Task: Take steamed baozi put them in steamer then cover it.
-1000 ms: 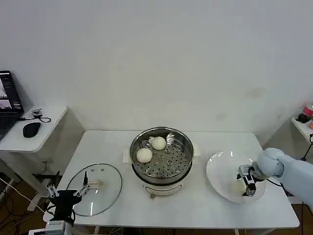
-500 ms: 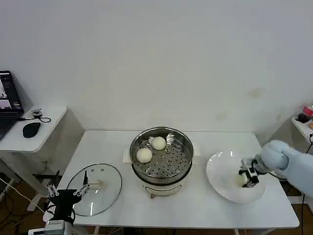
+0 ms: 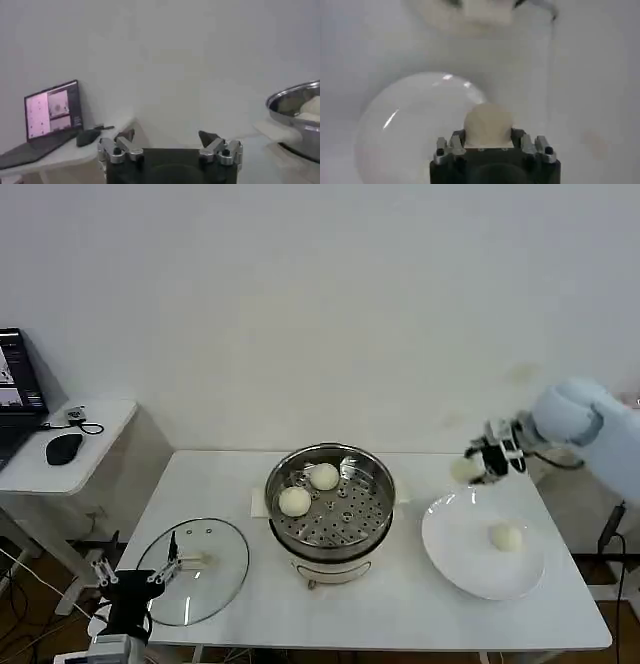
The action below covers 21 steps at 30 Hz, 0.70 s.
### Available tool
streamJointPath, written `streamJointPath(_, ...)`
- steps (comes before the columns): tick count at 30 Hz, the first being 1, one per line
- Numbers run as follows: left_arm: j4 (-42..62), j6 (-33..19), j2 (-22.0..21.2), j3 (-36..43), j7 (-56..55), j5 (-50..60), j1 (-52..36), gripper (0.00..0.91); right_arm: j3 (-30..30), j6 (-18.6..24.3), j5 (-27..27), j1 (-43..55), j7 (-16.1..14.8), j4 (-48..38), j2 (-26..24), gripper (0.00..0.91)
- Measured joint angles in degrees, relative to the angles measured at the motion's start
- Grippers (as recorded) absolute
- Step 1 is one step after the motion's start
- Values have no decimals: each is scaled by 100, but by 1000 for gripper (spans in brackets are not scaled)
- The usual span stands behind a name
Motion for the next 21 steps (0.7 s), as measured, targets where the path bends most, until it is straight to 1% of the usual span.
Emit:
streamJointPath(4,-2,-4,-50,-31,-7,39,26,907,-308,1,121,400,2,66,478,615)
streamJointPath(9,-45,-2,-84,-117,-11,43,63,907,-584,93,194,643,-32,66,1094,615)
streamJointPath(16,-135,3,-140,-270,-13,56,165,907,-916,448,86,651,-108,-47,1945,615)
streamJointPath(21,-152,6,-163,-395,-13,58,231,907,-1068,766,-63,489,-151,-73,2383,625)
